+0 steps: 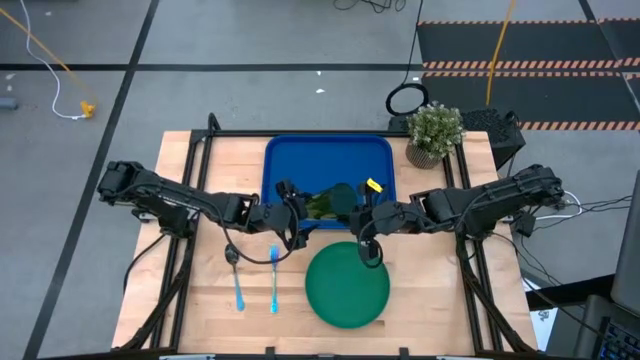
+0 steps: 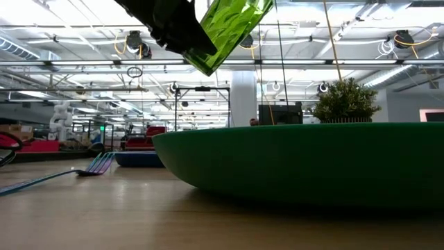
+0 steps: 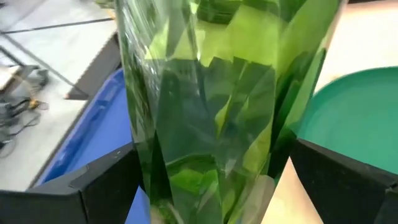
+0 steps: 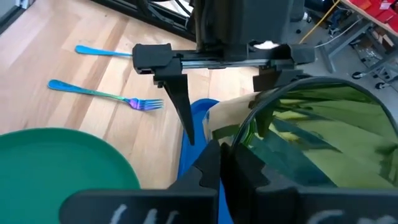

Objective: Pick and place plate/cup/fork/spoon on tray
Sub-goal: Put the green glass on the top left of the blue tray

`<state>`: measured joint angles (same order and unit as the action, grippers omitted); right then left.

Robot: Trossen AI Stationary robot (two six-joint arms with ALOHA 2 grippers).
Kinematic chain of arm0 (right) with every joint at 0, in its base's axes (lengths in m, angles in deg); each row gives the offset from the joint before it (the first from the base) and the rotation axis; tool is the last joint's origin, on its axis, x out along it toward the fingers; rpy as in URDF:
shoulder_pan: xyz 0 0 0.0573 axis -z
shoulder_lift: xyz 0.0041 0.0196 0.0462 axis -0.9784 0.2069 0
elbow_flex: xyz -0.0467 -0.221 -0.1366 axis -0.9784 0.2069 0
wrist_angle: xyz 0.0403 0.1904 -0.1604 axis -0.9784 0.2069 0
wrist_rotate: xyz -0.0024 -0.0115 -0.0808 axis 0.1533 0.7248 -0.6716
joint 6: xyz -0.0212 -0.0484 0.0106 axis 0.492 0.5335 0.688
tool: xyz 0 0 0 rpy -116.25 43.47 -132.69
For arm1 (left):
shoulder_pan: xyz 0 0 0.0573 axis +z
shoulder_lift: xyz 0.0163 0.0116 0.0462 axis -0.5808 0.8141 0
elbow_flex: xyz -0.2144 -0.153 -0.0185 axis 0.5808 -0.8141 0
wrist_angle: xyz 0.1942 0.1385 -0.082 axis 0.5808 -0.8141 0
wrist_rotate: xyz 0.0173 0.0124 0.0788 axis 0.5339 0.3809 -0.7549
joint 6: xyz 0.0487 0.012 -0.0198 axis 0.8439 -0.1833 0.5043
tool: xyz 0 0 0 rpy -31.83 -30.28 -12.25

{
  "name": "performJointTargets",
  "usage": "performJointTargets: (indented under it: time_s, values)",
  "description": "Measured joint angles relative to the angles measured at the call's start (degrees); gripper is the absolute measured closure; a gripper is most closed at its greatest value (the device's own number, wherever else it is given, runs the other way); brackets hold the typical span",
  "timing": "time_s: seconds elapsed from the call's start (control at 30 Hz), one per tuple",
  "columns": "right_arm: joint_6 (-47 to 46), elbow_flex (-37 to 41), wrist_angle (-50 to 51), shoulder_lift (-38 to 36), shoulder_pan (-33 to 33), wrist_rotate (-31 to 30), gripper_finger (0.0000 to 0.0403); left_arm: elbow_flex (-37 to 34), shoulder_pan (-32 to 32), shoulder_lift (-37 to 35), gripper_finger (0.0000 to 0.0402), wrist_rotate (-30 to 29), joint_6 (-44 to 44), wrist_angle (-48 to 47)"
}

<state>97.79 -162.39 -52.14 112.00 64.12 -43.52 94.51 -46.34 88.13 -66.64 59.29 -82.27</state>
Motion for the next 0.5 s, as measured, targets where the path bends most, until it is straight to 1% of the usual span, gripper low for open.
performJointTargets:
  time_s: [0.13, 0.3, 0.5]
  values:
    - [-0.06, 0.00, -1.31, -0.02, 0.01, 0.30, 0.0403, -0.05, 0.45, 0.00, 0.0005, 3.43, 0.97, 0.53]
    - [-0.04, 0.00, -2.17, -0.09, 0.12, 1.73, 0.0403, -0.07, 1.19, 0.00, 0.0005, 3.50, 0.38, 1.55]
    - [0.08, 0.00, -3.02, -0.09, 0.14, 2.06, 0.0403, -0.07, 2.17, 0.04, 0.0005, 3.96, 0.41, 2.89]
